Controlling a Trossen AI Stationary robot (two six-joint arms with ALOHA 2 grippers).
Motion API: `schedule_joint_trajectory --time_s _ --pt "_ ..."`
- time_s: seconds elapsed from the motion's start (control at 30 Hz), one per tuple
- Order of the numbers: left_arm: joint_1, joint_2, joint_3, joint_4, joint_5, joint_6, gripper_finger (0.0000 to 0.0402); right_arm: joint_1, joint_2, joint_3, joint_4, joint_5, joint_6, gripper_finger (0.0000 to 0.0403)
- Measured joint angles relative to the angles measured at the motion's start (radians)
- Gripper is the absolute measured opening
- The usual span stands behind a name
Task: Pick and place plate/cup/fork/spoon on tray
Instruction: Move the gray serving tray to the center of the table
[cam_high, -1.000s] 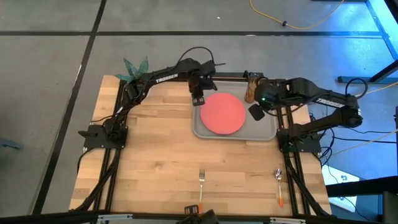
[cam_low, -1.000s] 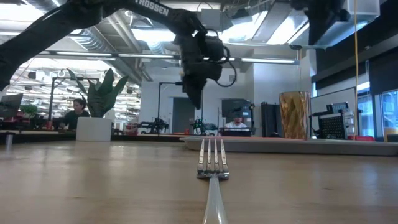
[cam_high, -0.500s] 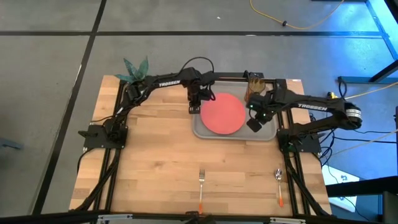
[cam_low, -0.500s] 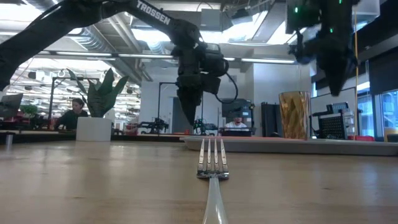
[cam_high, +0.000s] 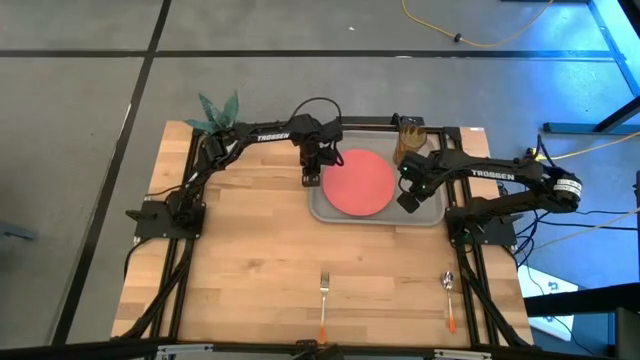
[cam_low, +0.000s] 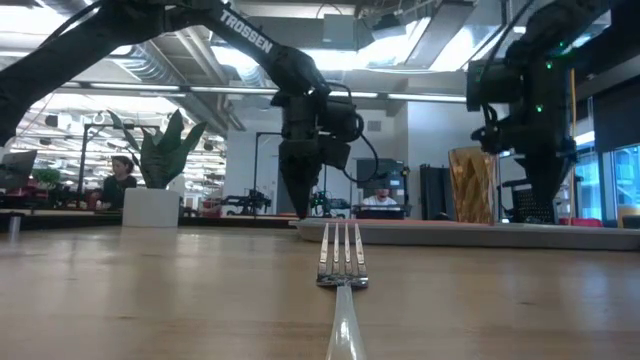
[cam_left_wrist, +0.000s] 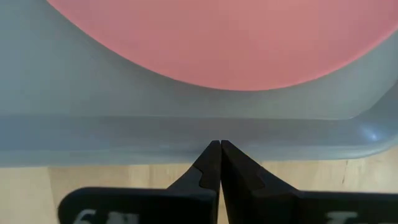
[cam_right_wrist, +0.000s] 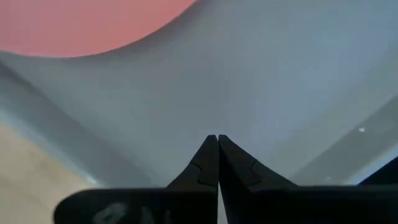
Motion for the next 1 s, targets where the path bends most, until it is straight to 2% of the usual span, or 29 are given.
schedule_joint_trajectory --time_s 0.2,0.43,1.0 --pt "0.0 0.0 0.0 0.02 0.047 -0.018 0.0 -0.041 0.0 -0.053 0.078 -0.004 -0.017 0.0002" --pt "-0.009 0.0 0.0 0.052 0.05 -0.023 0.0 -0.051 0.0 -0.084 0.147 -0.033 -0.027 0.0002" --pt "-0.016 0.0 -0.057 0.108 -0.014 -0.03 0.0 -0.051 0.0 -0.088 0.181 -0.035 -0.052 0.0002"
